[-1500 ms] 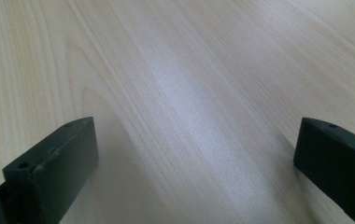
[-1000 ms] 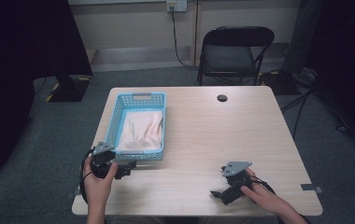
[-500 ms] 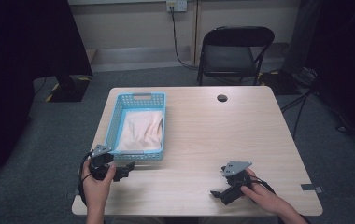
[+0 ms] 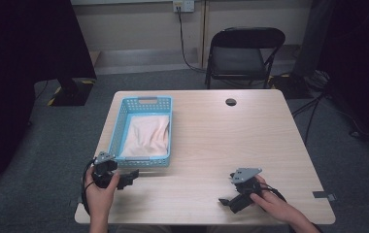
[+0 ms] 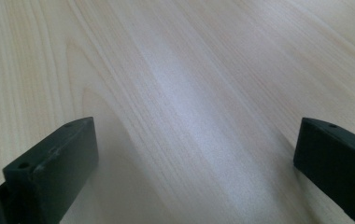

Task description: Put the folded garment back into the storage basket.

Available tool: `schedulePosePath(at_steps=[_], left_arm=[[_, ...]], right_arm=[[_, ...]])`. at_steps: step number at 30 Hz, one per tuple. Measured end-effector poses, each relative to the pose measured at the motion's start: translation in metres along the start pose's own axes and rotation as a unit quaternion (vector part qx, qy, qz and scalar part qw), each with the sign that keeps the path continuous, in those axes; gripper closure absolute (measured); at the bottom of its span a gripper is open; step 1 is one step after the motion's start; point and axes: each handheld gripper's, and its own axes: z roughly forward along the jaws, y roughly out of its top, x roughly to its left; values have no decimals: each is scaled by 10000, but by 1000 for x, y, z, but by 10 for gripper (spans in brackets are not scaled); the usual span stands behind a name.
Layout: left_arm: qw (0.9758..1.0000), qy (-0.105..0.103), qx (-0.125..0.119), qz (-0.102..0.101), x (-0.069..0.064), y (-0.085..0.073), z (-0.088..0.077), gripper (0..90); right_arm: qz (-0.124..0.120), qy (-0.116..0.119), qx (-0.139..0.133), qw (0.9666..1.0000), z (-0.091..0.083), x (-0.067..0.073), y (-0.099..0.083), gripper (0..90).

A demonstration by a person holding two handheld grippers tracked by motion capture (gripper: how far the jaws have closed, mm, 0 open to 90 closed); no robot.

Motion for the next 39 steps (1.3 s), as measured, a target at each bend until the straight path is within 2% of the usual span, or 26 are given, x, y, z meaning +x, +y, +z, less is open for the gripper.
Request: schedulePosePath(at_steps=[5,14,19,31,39], left_arm=[[10000,-23,20,20,1,-2,3,56],[9999,-84,-22,-61,2,-4,7,56],[9999,-107,29,-119,3,-6,11,56],[9998,-134,96,-117,5,-9,16,58],[9996,-140,121,-222,9,-12,20,60]], right_arm=[[0,0,0,10000,0,0,0,0],[6,2,2,10000,0,0,0,0],[1,1,0,10000,0,0,0,0],[5,2,2,10000,0,0,0,0],[6,2,2,10000,0,0,0,0]])
